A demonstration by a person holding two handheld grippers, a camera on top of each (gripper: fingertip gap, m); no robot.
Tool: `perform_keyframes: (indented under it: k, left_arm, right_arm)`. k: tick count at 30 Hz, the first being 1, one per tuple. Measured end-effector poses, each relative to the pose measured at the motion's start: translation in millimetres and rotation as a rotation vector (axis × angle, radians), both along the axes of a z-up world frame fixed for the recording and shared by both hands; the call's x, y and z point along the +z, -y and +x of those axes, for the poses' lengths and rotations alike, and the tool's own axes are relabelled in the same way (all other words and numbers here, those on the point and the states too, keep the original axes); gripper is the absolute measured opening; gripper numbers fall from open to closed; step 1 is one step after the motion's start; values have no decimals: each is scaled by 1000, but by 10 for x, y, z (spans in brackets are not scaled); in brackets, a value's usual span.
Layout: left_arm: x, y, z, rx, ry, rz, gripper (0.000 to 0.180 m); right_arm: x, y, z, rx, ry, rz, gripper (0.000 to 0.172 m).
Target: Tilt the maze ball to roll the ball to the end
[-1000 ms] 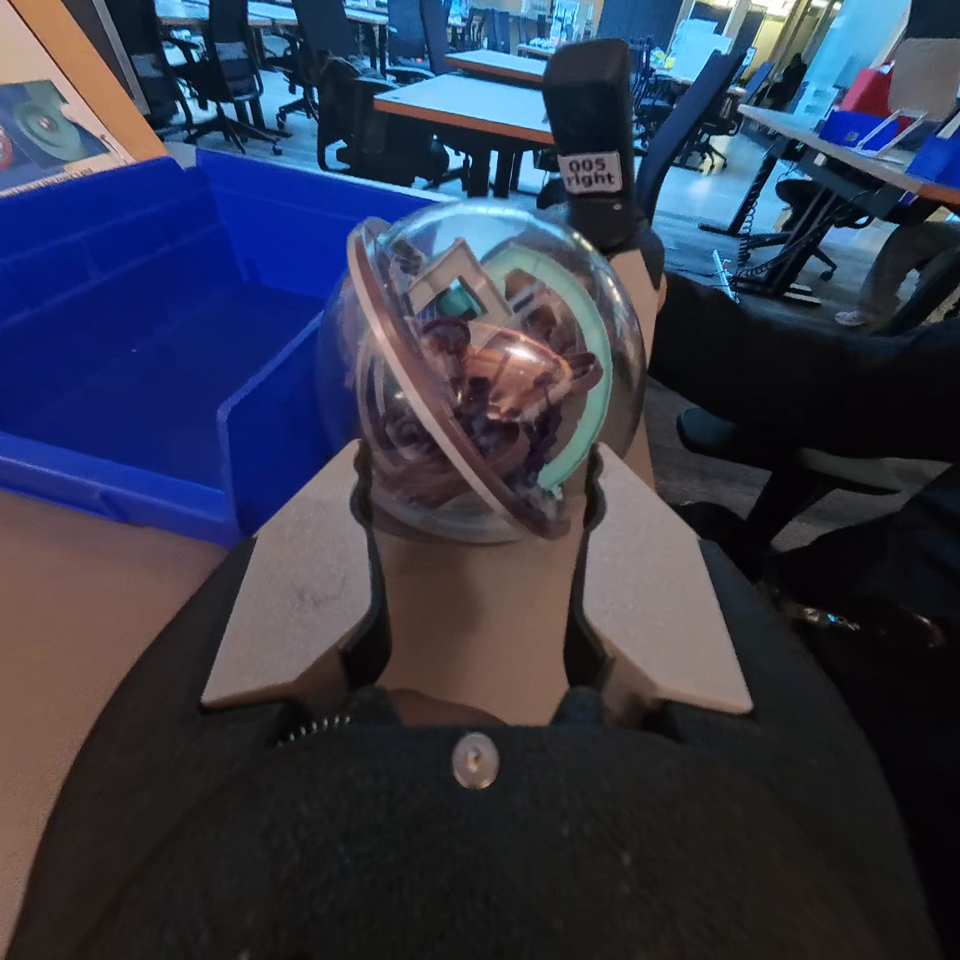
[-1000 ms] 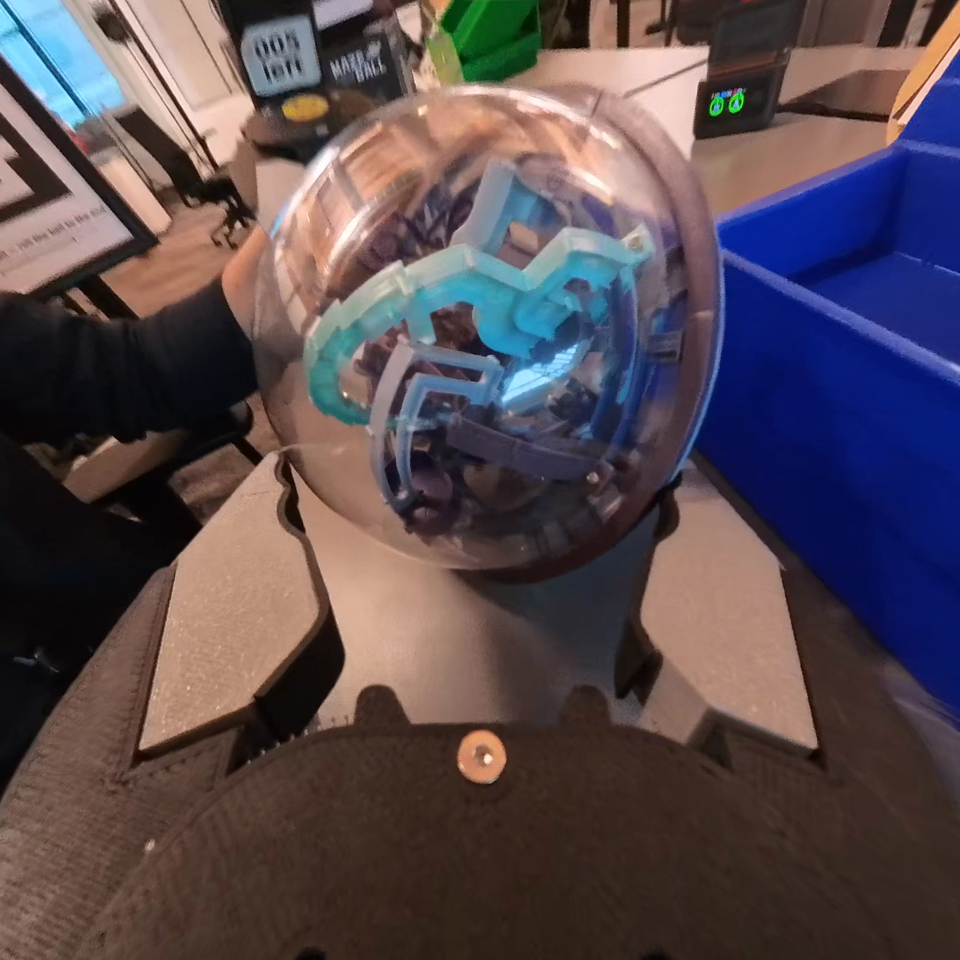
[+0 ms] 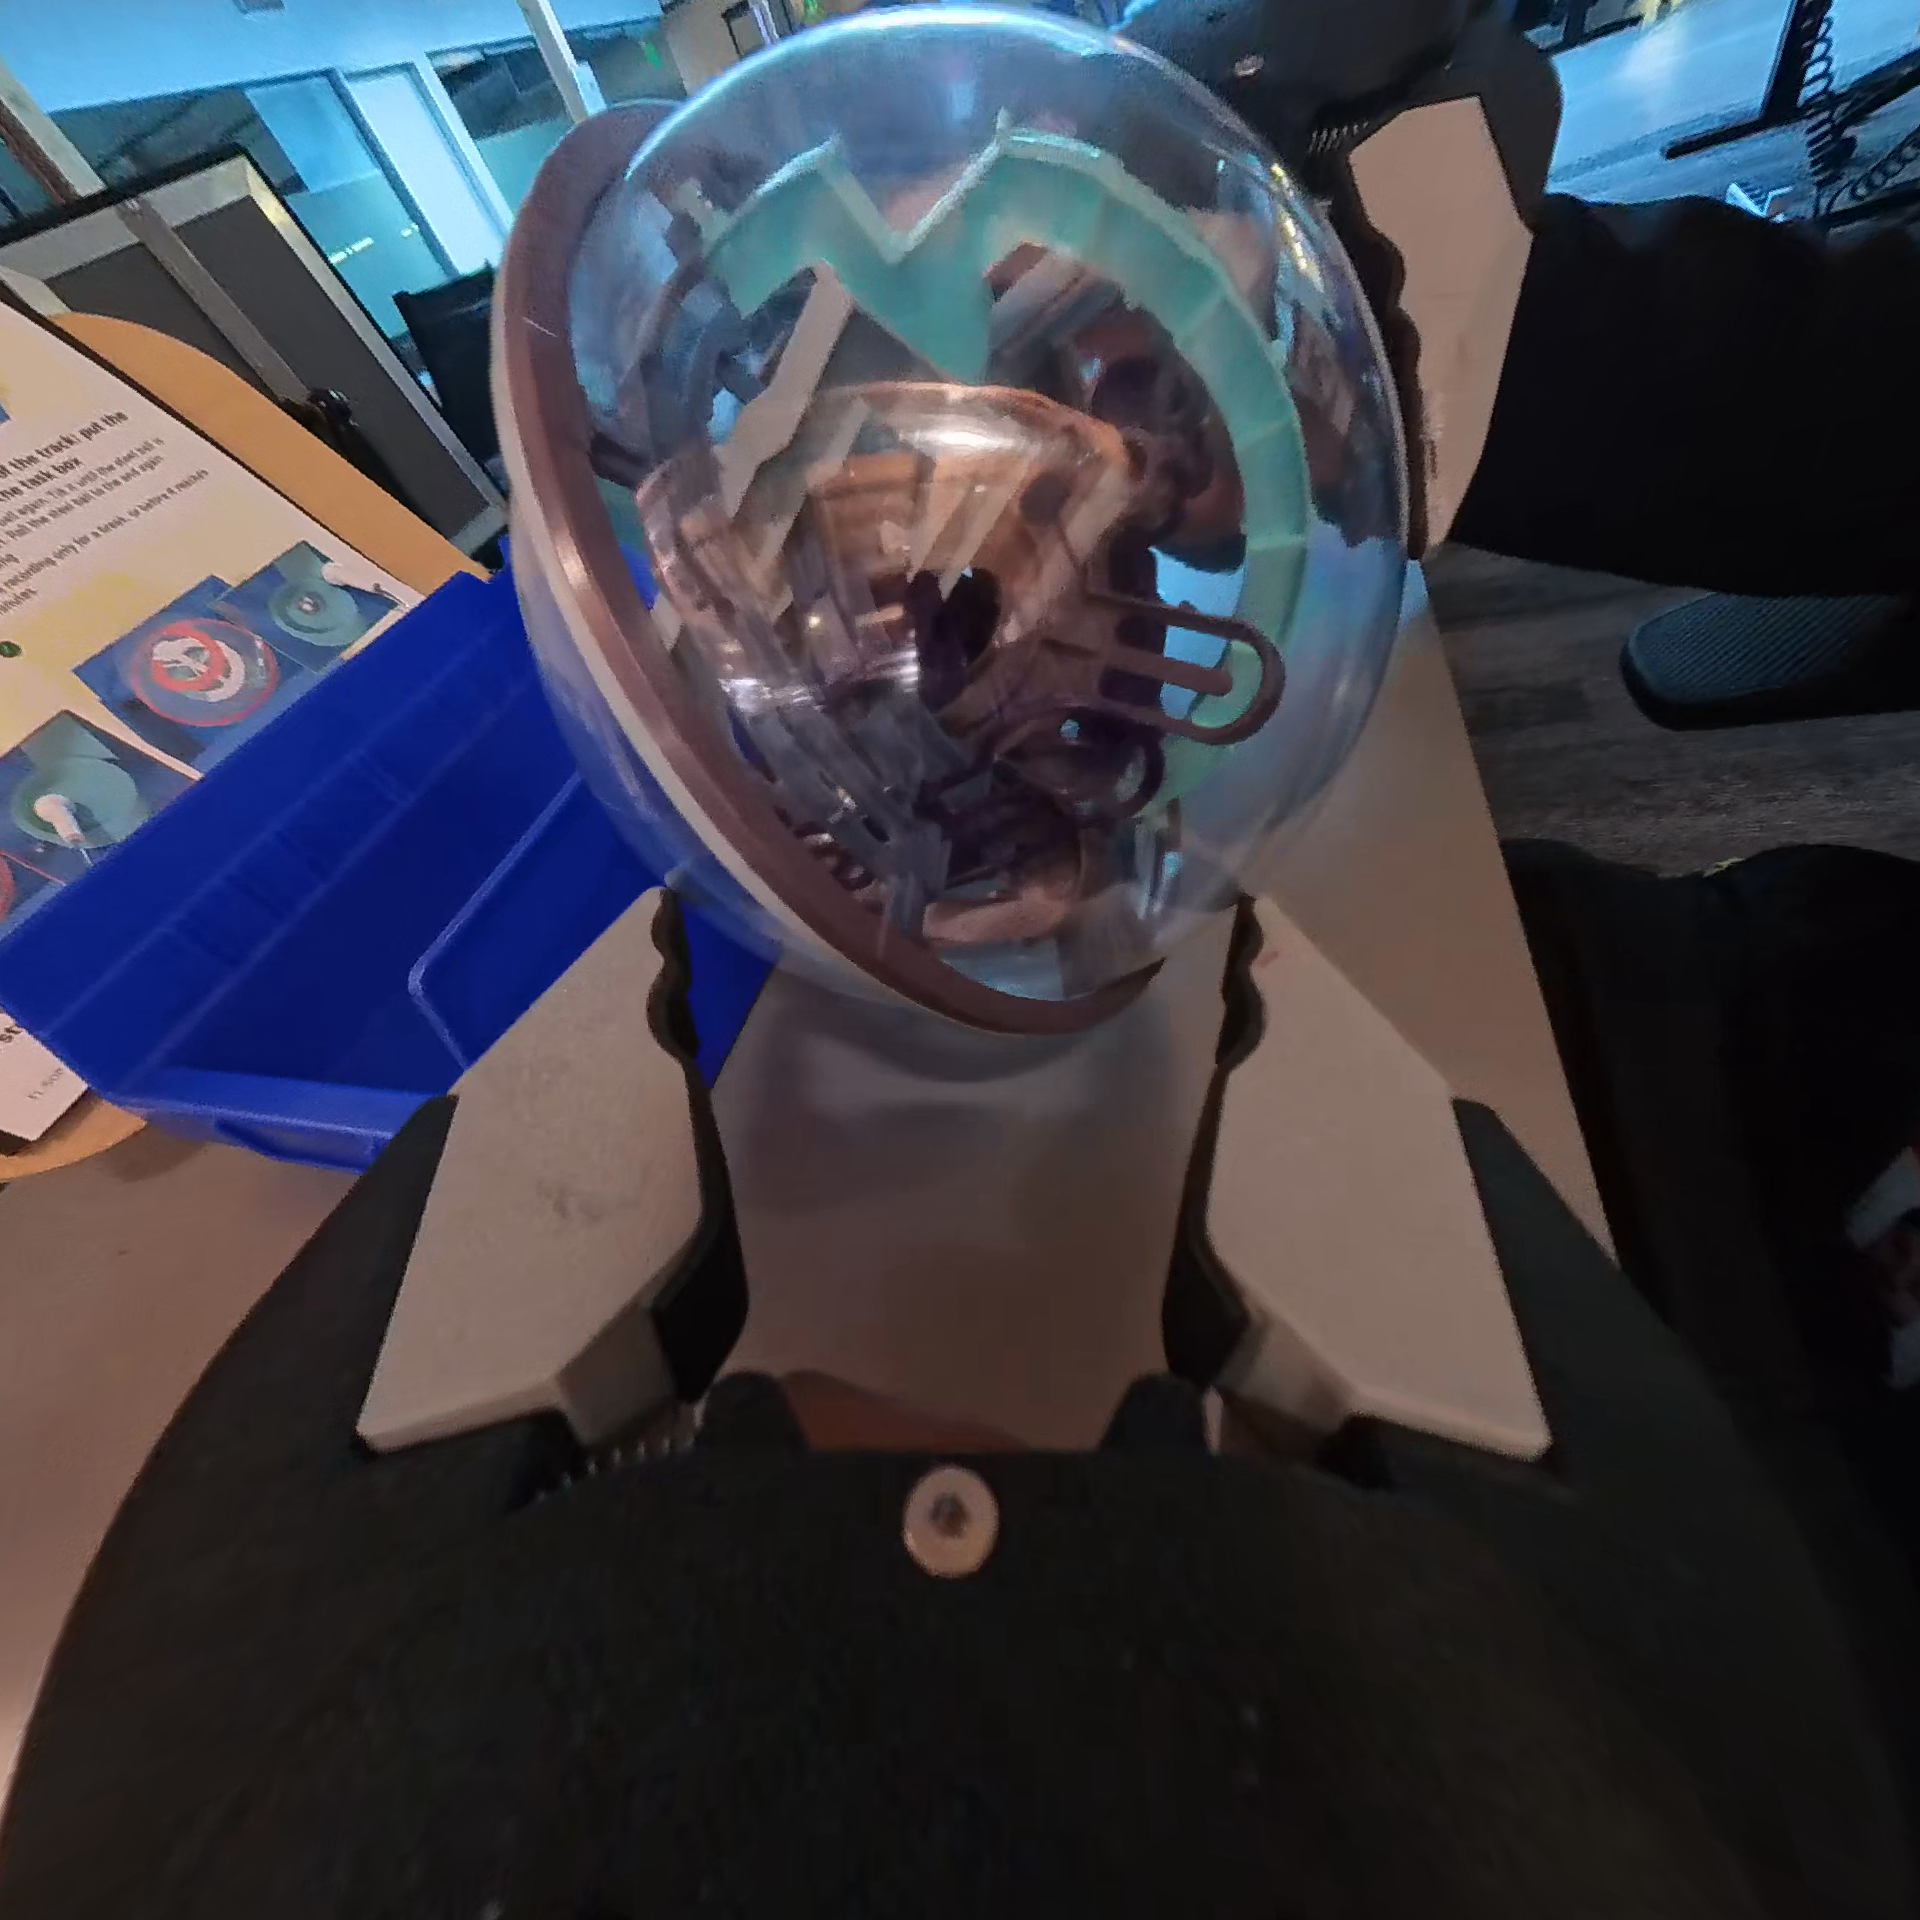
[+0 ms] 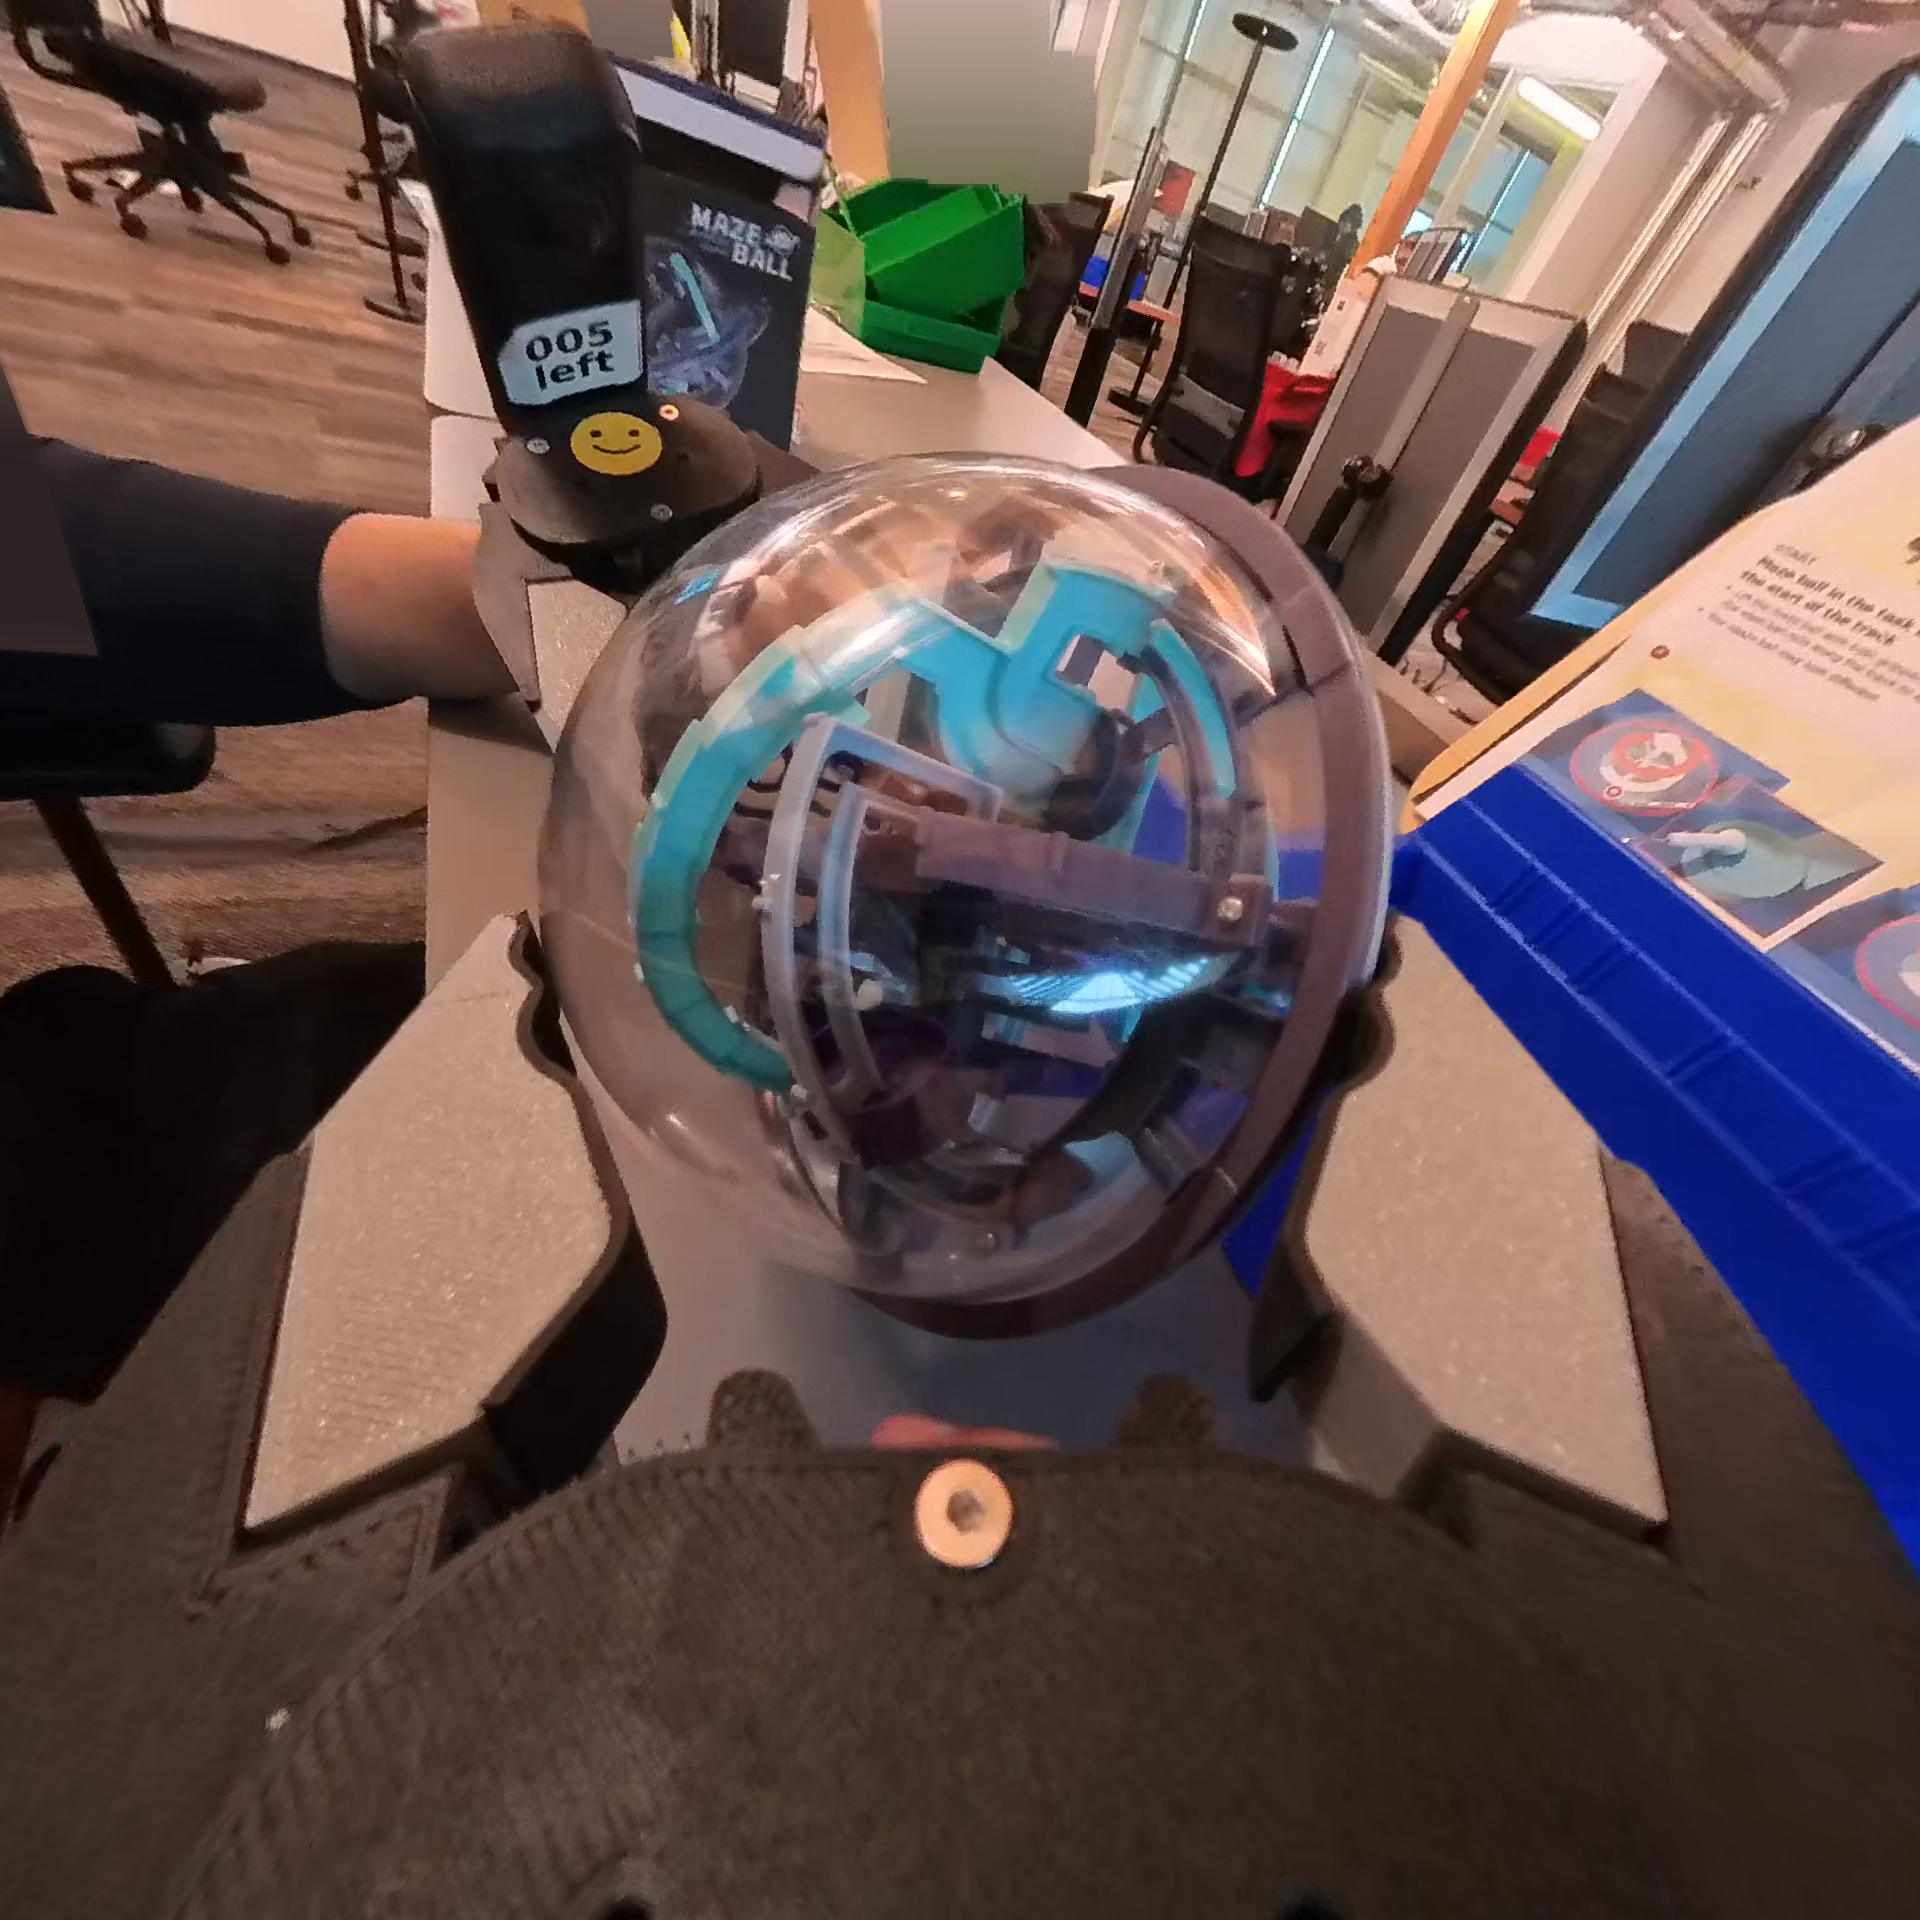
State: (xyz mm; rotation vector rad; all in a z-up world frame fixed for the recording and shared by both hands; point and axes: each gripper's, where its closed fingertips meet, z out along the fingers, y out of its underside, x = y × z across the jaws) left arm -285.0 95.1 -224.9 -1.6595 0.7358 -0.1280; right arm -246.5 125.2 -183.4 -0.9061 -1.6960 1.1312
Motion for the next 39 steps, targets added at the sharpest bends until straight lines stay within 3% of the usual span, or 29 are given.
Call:
perform_keyframes:
  k: [17, 39]
  left_arm:
    - [213, 26, -11, 9, 21, 79, 101]
    - [1476, 614, -69, 166, -96, 194, 101]
  right_arm:
    - [298, 77, -43, 1, -49, -2, 147]
    - [1641, 786, -100, 70, -72, 251, 147]
